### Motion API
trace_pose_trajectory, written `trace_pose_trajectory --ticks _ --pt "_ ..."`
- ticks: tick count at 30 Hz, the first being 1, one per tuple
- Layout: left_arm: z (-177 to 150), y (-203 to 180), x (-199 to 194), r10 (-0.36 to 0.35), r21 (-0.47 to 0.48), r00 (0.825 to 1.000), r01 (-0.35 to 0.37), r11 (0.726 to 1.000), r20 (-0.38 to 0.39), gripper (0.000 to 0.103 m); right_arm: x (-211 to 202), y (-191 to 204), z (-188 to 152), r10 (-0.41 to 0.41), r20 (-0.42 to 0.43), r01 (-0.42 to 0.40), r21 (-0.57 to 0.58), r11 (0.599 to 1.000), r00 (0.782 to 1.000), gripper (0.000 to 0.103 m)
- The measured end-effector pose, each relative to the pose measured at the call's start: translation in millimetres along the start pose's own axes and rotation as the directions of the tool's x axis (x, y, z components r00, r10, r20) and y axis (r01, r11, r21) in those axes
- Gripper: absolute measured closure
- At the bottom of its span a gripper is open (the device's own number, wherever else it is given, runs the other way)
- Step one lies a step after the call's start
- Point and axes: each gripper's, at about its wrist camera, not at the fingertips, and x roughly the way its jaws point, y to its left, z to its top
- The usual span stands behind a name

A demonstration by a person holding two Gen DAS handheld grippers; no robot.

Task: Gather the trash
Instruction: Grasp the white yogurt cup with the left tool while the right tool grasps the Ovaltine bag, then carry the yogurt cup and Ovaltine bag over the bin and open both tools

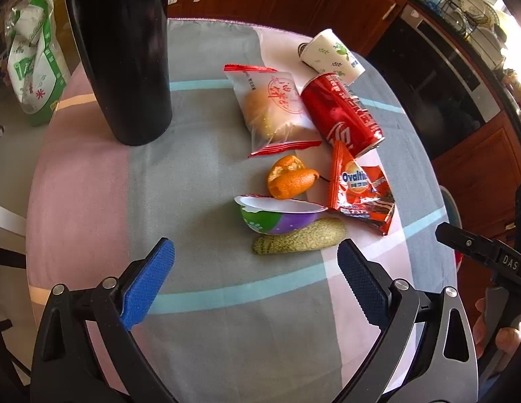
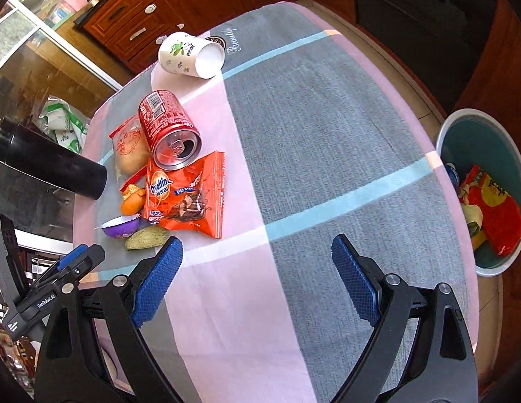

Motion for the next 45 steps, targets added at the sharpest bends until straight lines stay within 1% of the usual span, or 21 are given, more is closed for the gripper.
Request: trace_pose_trajectory --ticks 4,7,10,12,13,14,15,18,19,23,26,27,30,32,33,35,36,40,45 --pt "4 2 12 0.002 0.02 1.0 -0.001 1.0 -0.015 0.005 12 12 5 -0.008 -0.023 0.008 -0.001 1.0 1.0 0.017" --pt "9 -1 18 -0.013 0.03 1.0 0.014 0.999 -0.01 0.005 21 25 11 -0.013 -0.036 0.012 -0.027 1.0 0.999 0.017" --pt "13 -5 24 -0.036 0.043 0.999 0.037 0.998 -0.021 0.009 28 40 18 -0.004 -0.041 0.002 -0.054 0.999 0.999 0.017" --pt "15 -9 27 -0.033 0.06 0.999 0.034 0.998 -0.025 0.023 32 46 21 0.0 -0.038 -0.002 -0.064 0.998 0.999 0.017" --pt "16 -10 28 -0.039 0.064 0.999 0.041 0.997 -0.028 0.028 34 49 23 -0.002 -0.039 0.0 -0.066 0.998 0.999 0.017" --pt "16 -11 30 -0.051 0.067 0.998 0.053 0.996 -0.034 0.045 37 50 25 -0.006 -0.042 0.004 -0.064 0.998 0.999 0.017" --pt "15 -12 32 -0.059 0.07 0.997 0.062 0.996 -0.041 0.047 40 50 26 -0.008 -0.045 0.006 -0.06 0.998 0.999 0.017" --pt "10 -13 29 -0.045 0.097 0.999 0.047 0.994 -0.023 0.049 50 56 32 -0.014 -0.054 0.011 -0.051 0.999 0.998 0.017" --pt "9 -12 29 -0.051 0.096 0.998 0.054 0.994 -0.026 0.049 53 59 34 -0.015 -0.054 0.012 -0.056 0.998 0.998 0.017" --pt "5 -3 28 -0.08 0.071 0.996 0.082 0.994 -0.036 0.049 72 73 40 -0.029 -0.068 0.023 -0.08 0.997 0.997 0.017" --pt "4 2 27 -0.089 0.054 0.995 0.091 0.994 -0.037 0.049 84 82 39 -0.041 -0.073 0.033 -0.104 0.994 0.996 0.016" --pt "4 3 27 -0.092 0.049 0.995 0.094 0.994 -0.039 0.049 84 85 39 -0.044 -0.056 0.037 -0.119 0.992 0.997 0.012" --pt "4 4 27 -0.096 0.042 0.995 0.098 0.994 -0.041 0.049 86 91 34 -0.054 -0.017 0.051 -0.167 0.985 0.998 0.013" --pt "4 4 28 -0.092 0.044 0.995 0.093 0.995 -0.039 0.049 85 94 31 -0.072 0.007 0.072 -0.2 0.977 0.997 0.019" --pt "4 4 28 -0.089 0.043 0.995 0.091 0.995 -0.038 0.049 83 93 29 -0.072 0.019 0.075 -0.208 0.975 0.997 0.03" --pt "2 4 27 -0.089 0.039 0.995 0.091 0.995 -0.037 0.049 79 90 28 -0.063 0.017 0.065 -0.207 0.976 0.998 0.057" --pt "2 4 26 -0.091 0.036 0.995 0.092 0.995 -0.037 0.05 77 85 27 -0.056 0.002 0.055 -0.199 0.979 0.998 0.082" --pt "-3 2 21 -0.087 0.033 0.996 0.088 0.996 -0.026 0.051 65 70 19 -0.007 -0.031 0.001 -0.172 0.985 1.0 0.087" --pt "-10 -5 10 -0.087 0.049 0.996 0.088 0.995 -0.005 0.051 41 55 3 0.014 -0.01 -0.016 -0.175 0.984 1.0 0.09"
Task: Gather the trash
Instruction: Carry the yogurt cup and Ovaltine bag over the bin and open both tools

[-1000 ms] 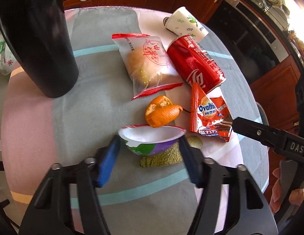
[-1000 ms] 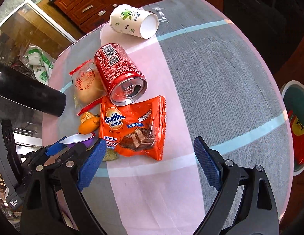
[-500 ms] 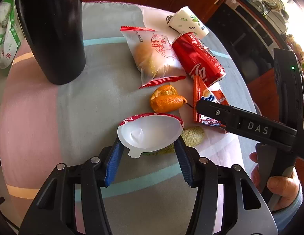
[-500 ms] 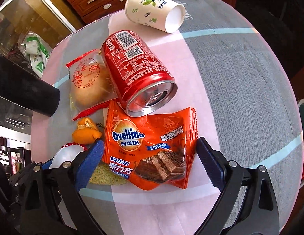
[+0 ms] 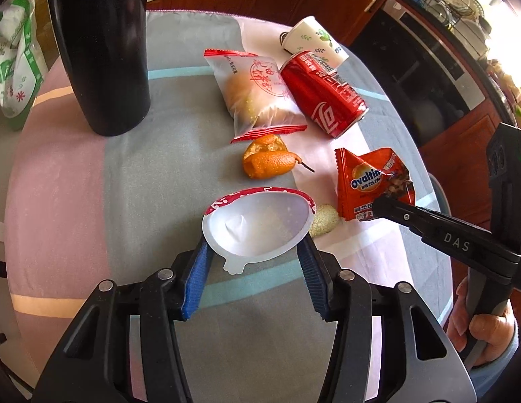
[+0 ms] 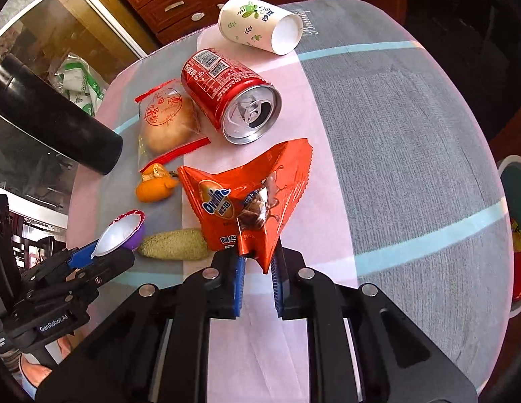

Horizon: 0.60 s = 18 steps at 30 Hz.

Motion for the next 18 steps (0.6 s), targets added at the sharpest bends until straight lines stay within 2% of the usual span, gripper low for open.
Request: trace_pose_trajectory --ticks 5,18 --pt "-8 -15 -16 -0.005 0.037 0.999 0.003 0.999 0.037 0.051 -26 -13 -13 0.01 0.037 -0.01 0.009 1.0 0.999 0.095" --pt "-15 -72 -27 -0.021 0.138 0.999 0.015 0.99 0.043 0.051 -78 -42 -31 0.068 0.131 -0.073 0.036 0.997 0.989 0.097"
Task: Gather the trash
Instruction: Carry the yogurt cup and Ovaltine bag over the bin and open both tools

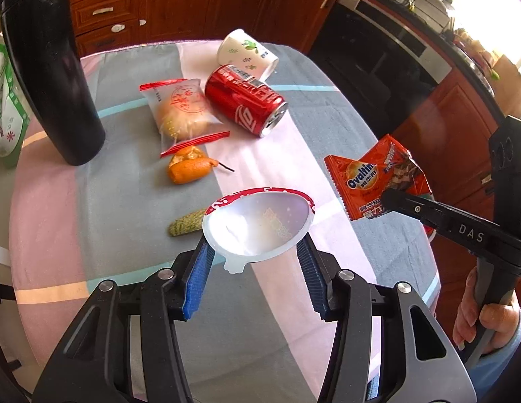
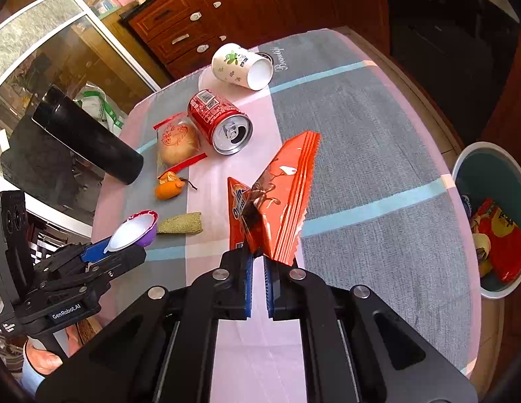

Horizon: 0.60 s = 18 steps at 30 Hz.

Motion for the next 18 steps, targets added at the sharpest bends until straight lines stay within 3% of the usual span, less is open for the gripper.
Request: trace_pose_trajectory --ticks 10,18 --pt "2 -47 12 -0.005 0.083 1.0 0.007 0.997 -0.025 0.051 -35 -39 -4 0.003 0.067 -0.007 0.062 0.998 0.998 0.097" --pt "19 -112 29 -0.037 0.208 0.998 0.047 0.977 -0.049 0.051 -75 -104 -6 -0.063 0.15 0.037 0.174 0.984 0.987 0.097"
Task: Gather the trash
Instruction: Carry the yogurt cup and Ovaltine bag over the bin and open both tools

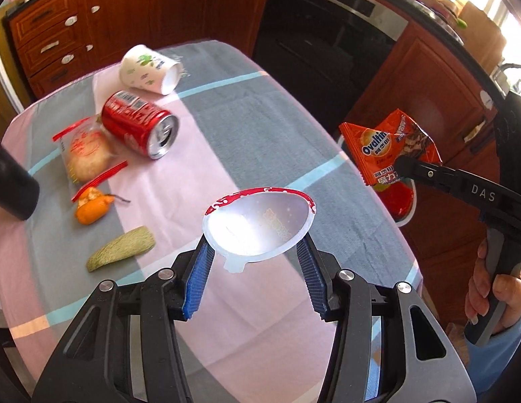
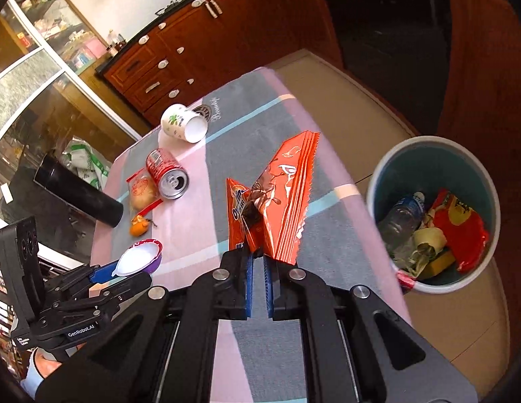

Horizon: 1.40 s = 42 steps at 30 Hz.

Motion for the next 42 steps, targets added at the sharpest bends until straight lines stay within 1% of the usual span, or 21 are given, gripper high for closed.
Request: trace_pose_trajectory --ticks 3,7,12,16,21,27,28,29,30,32,35,37,42 --pt "14 -33 13 -0.024 0.067 1.0 0.024 0.997 -0.006 0.051 -13 -33 4 -0.038 0.027 0.037 0.051 0.998 0.999 0.097" --pt "30 -75 36 -0.052 0.144 0.998 0.057 0.988 -0.035 0.051 -28 -76 6 -0.088 0.05 0.082 0.11 0.991 0.995 0.097" --pt "43 -122 65 -0.079 0.211 0.994 0.094 0.973 -0.082 0.051 -34 -121 5 -0.12 0.048 0.11 0.177 0.978 0.992 0.097" --pt "51 -154 87 -0.085 0.263 0.99 0.113 0.958 -0.114 0.051 -32 -146 5 -0.122 0.038 0.111 0.218 0.97 0.992 0.097" --pt "58 -185 117 -0.107 0.291 0.981 0.151 0.945 -0.162 0.051 -30 -164 5 -0.133 0.02 0.125 0.236 0.964 0.991 0.097" --pt "61 -207 151 -0.12 0.307 0.969 0.184 0.934 -0.215 0.05 -30 -184 10 -0.153 -0.004 0.149 0.252 0.956 0.988 0.097" --pt "61 -209 156 -0.115 0.311 0.968 0.182 0.933 -0.221 0.048 -30 -186 10 -0.158 -0.006 0.154 0.253 0.955 0.987 0.097" --pt "61 -211 160 -0.106 0.316 0.969 0.175 0.932 -0.223 0.041 -30 -189 11 -0.161 -0.008 0.158 0.255 0.954 0.987 0.097" --pt "60 -213 161 -0.094 0.32 0.971 0.162 0.933 -0.217 0.036 -29 -192 11 -0.163 -0.01 0.16 0.258 0.953 0.987 0.097" --pt "59 -213 162 -0.085 0.33 0.976 0.149 0.932 -0.202 0.032 -26 -196 13 -0.165 -0.014 0.163 0.262 0.951 0.986 0.097" --pt "59 -211 163 -0.067 0.339 0.977 0.134 0.931 -0.202 0.031 -19 -200 15 -0.162 -0.027 0.163 0.263 0.951 0.986 0.097" --pt "59 -203 162 -0.063 0.326 0.978 0.126 0.937 -0.197 0.029 -14 -199 16 -0.158 -0.035 0.161 0.26 0.952 0.987 0.097" --pt "56 -192 154 -0.072 0.279 0.978 0.126 0.952 -0.196 0.018 -2 -194 19 -0.141 -0.051 0.15 0.249 0.957 0.989 0.097"
